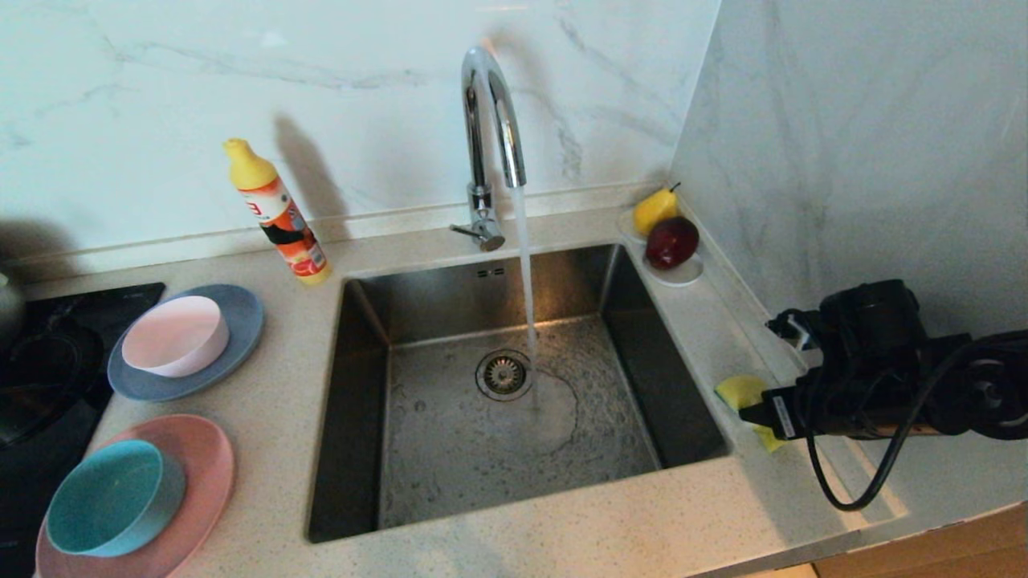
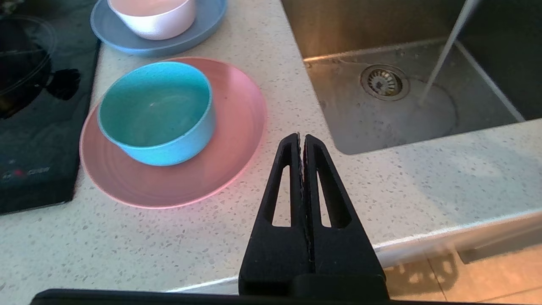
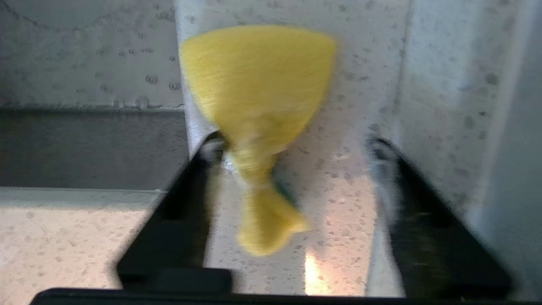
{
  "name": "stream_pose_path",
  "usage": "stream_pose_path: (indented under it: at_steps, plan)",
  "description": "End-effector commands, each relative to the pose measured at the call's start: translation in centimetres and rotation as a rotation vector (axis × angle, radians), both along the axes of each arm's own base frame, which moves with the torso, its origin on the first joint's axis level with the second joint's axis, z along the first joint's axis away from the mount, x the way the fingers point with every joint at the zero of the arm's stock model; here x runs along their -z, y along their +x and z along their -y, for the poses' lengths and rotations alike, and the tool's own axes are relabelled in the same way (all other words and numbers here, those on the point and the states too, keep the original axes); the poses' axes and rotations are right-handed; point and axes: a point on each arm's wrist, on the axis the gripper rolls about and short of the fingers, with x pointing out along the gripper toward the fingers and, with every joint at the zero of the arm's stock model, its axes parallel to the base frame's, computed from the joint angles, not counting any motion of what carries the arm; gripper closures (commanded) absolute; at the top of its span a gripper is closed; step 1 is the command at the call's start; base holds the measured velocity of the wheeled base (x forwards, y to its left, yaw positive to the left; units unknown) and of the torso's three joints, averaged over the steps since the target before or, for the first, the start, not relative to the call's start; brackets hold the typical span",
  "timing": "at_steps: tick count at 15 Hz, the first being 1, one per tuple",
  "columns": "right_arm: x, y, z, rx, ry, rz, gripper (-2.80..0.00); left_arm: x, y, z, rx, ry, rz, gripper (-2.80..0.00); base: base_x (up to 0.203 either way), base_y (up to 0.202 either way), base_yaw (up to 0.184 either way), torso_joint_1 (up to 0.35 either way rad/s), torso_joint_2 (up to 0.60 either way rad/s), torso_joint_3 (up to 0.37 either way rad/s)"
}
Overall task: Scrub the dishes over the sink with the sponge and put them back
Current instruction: Pick up a bowl and the sponge
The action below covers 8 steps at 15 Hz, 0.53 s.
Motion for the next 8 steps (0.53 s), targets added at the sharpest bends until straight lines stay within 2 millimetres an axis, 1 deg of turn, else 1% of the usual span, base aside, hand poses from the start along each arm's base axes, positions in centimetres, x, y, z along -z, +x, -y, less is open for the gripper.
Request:
stream_pose_path:
  at_steps: [1,8]
  plan:
    - [0.07,0.05,-0.11,-0.007,0.004,-0.002,0.00,0.50,0.15,0.00,0.000,0.000,-0.019,0.00,0.000,0.000,0.000,0.000,0.00,0.000]
    - [-0.22,-0.27,-0.35,-0.017,0.005,0.006,0.00,0.50,0.15,0.00,0.000,0.000,-0.019,0.00,0.000,0.000,0.000,0.000,0.00,0.000]
